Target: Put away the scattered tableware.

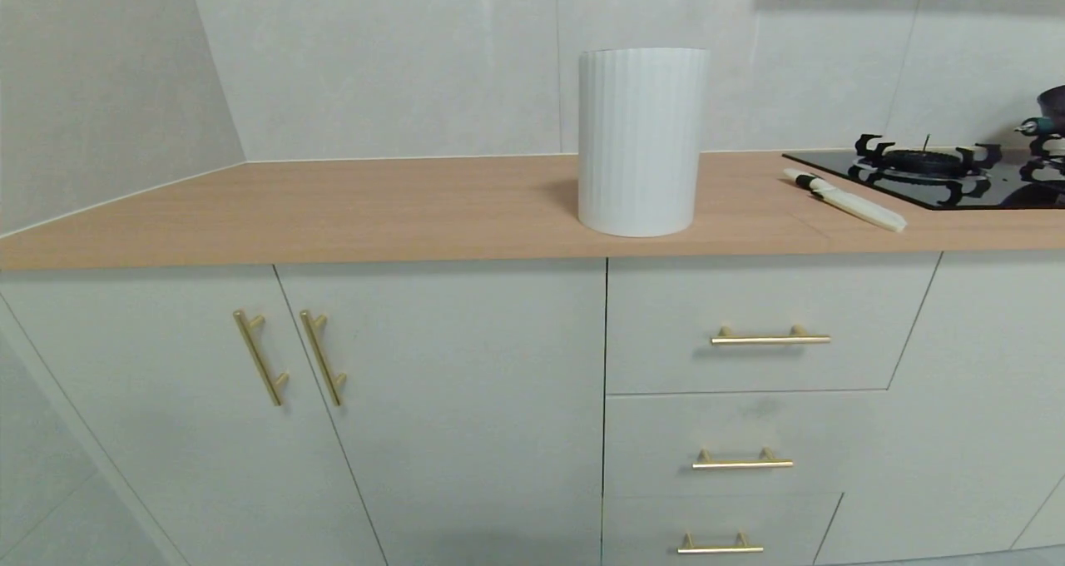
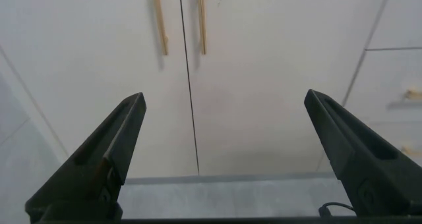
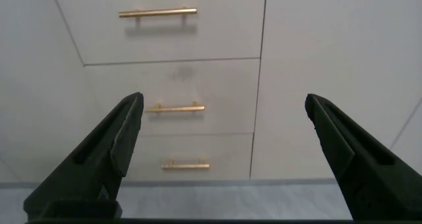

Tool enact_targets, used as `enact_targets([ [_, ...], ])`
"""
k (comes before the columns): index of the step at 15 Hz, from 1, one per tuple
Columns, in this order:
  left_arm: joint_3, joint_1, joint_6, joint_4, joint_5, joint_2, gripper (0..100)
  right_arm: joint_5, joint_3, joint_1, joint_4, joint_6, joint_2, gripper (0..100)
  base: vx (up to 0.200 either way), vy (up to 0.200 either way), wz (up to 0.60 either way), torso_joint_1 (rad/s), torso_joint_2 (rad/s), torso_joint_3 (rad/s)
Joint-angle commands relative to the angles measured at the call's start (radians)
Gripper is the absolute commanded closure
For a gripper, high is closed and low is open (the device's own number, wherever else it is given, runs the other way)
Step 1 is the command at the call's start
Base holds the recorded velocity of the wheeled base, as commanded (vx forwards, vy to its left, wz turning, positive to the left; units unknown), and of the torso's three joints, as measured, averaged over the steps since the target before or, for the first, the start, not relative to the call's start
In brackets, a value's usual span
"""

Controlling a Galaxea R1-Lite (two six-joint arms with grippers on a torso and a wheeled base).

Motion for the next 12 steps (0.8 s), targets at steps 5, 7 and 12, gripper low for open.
enact_targets([
  [5, 0.001, 0.0, 0.0, 0.0, 0.0, 0.0, 0, 0.001, 0.0, 0.001, 0.0, 0.0, 0.002, 0, 0.2, 0.0, 0.0, 0.005, 0.0, 0.007],
  [7, 0.001, 0.0, 0.0, 0.0, 0.0, 0.0, 0, 0.001, 0.0, 0.001, 0.0, 0.0, 0.002, 0, 0.2, 0.0, 0.0, 0.002, 0.01, 0.007],
  [12, -0.001, 0.0, 0.0, 0.0, 0.0, 0.0, 0, 0.001, 0.0, 0.001, 0.0, 0.001, 0.002, 0, 0.04, 0.0, 0.0, 0.0, 0.0, 0.0],
])
